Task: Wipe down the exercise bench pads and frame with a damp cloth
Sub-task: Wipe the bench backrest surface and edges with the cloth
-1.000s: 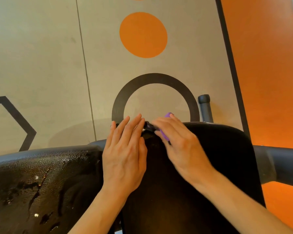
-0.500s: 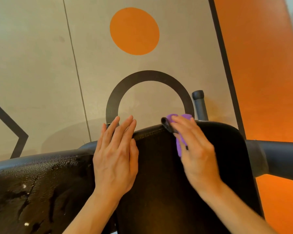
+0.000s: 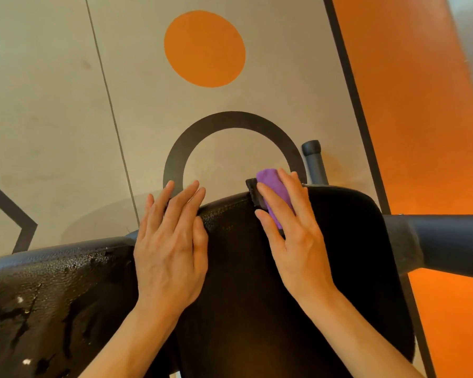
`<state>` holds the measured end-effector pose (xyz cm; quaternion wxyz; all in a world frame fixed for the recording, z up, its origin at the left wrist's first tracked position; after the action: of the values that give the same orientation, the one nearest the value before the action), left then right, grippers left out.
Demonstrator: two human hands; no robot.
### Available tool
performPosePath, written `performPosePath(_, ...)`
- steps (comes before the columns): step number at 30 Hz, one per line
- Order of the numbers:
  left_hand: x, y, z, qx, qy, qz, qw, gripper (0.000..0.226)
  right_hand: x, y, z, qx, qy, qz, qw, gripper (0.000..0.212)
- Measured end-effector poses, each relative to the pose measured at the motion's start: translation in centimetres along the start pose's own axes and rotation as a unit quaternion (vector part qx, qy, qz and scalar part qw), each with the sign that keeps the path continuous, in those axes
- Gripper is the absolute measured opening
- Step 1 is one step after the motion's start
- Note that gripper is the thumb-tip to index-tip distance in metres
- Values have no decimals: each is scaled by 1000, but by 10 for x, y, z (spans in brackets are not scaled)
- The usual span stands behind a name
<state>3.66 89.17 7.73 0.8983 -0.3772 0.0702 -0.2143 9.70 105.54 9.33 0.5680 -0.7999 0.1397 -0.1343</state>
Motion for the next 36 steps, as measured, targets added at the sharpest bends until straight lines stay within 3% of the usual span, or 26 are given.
performPosePath(9,-22,19,35,-82,27,-71,994,50,-3,-5,-12,19,19,62,998,36)
performPosePath(14,-24,30,32,-80,14,-88,993,51,-16,-5,-5,33,-121,20,992,30)
performPosePath(15,-24,30,31,-73,9,-89,993,51,-19,-12,17,41,-104,20,994,30)
performPosePath(17,-25,30,32,-65,6,-83,994,50,-20,-32,66,33,12,46,998,32)
performPosePath(19,-27,29,34,-71,6,-78,994,49,-16,-33,71,13,90,76,993,28)
performPosePath(21,-26,29,35,-83,8,-82,993,47,-21,-17,23,8,46,75,996,23)
performPosePath(23,-26,28,35,-91,5,-87,992,46,-22,-4,-18,0,-55,49,997,24)
performPosePath(25,-27,29,33,-92,2,-96,991,46,-24,-7,-1,15,-121,16,992,30)
performPosePath(26,-27,29,33,-91,0,-98,991,46,-24,-13,23,24,-108,15,994,32)
performPosePath(28,-27,29,34,-86,4,-97,992,46,-22,-29,73,5,8,34,999,35)
performPosePath(31,-27,27,35,-85,8,-85,993,45,-27,-24,54,-19,82,56,995,27)
performPosePath(34,-26,25,37,-92,17,-76,993,44,-35,-3,-3,-8,-31,18,999,19)
performPosePath(36,-26,25,37,-89,20,-78,993,44,-37,-5,9,0,-107,-6,994,23)
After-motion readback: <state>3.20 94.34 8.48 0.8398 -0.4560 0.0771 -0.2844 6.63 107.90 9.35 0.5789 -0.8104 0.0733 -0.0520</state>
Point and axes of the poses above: each hand's wrist, its own x-axis away from the middle knuckle, its own y-axis out of the palm, z = x × y, the point moved 9 cm from there along -x, towards the middle knuckle, and after that the axes turned 12 degrees about x, right-handed, at the moved point
